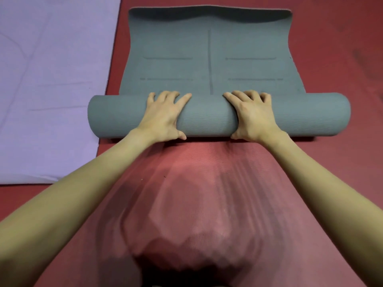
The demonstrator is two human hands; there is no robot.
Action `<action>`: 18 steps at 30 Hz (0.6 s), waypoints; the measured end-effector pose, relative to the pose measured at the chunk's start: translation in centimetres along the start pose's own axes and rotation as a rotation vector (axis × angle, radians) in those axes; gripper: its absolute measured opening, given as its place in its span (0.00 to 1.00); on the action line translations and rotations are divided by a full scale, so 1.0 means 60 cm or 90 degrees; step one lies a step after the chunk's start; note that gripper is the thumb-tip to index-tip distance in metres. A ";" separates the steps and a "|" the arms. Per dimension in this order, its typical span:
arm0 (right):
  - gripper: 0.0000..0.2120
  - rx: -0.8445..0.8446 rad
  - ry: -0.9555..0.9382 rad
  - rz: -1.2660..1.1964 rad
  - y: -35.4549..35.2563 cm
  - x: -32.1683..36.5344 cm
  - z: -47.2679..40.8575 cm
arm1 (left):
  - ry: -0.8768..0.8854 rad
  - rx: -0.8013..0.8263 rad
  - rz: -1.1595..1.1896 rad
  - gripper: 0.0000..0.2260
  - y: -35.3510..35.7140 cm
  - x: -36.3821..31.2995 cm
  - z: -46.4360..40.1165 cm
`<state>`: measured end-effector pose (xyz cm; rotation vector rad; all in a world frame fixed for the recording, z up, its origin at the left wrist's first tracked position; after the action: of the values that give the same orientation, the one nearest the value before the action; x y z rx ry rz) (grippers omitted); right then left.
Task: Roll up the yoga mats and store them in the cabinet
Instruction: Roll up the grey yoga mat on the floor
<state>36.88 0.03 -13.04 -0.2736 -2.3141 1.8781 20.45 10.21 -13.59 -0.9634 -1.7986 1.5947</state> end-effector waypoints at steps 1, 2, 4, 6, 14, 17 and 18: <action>0.52 -0.006 -0.002 -0.008 -0.004 0.003 0.012 | -0.003 0.003 0.003 0.53 -0.002 -0.006 0.013; 0.52 -0.008 -0.002 -0.017 -0.008 0.007 0.028 | -0.005 0.008 0.009 0.53 -0.003 -0.013 0.028; 0.51 -0.004 -0.003 -0.037 -0.017 0.018 0.063 | -0.013 0.019 0.026 0.52 -0.008 -0.027 0.066; 0.51 -0.001 -0.007 -0.052 -0.027 0.030 0.102 | -0.012 0.026 0.034 0.52 -0.011 -0.039 0.106; 0.52 0.091 0.006 -0.061 -0.035 0.052 0.175 | 0.032 0.024 0.059 0.51 -0.020 -0.062 0.185; 0.56 0.159 0.007 -0.088 -0.031 0.047 0.150 | 0.065 -0.019 0.031 0.51 -0.024 -0.068 0.192; 0.57 0.184 0.009 -0.100 -0.030 0.045 0.140 | 0.075 -0.022 0.010 0.53 -0.022 -0.069 0.191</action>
<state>32.27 -7.72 -13.00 -0.0669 -1.9549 2.0846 13.64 0.01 -13.76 -1.0672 -1.7470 1.4885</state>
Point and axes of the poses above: each hand's wrist, its own z-axis away from the middle knuckle, its own y-axis out of the palm, x = y × z, the point moved 8 cm from there along -z, towards the middle knuckle, and after that the axes turned 12 degrees about -x, right-handed, at the moved point
